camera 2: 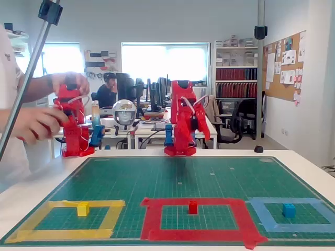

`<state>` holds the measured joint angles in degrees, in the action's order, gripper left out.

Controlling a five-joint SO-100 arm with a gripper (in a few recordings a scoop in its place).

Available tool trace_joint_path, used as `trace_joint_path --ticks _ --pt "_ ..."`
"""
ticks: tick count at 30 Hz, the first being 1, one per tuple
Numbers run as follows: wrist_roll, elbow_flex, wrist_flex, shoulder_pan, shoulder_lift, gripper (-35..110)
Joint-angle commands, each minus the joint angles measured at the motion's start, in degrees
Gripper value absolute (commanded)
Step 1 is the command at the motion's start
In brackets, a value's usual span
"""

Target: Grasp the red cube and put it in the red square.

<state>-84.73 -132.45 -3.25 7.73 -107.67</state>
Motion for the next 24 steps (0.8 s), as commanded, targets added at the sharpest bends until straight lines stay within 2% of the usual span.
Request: trace_joint_path --ticks 1,3,5,8,11,13,19,24 --pt "0.2 -25.5 0.6 5.0 -29.6 17" --pt "0.6 -33.7 1.3 6.0 -36.3 17" --pt "0.2 -37.7 7.8 6.1 -41.3 17" --pt "0.2 -42.1 17.1 5.3 -48.5 -1" --pt "0.1 -47.6 21.8 4.8 -57.0 -1" --pt "-0.1 -48.6 28.8 4.0 -61.3 -1" --pt "-0.4 -48.6 42.8 1.6 -65.7 -1" --pt "-5.8 -48.6 62.2 -1.2 -72.4 -1"
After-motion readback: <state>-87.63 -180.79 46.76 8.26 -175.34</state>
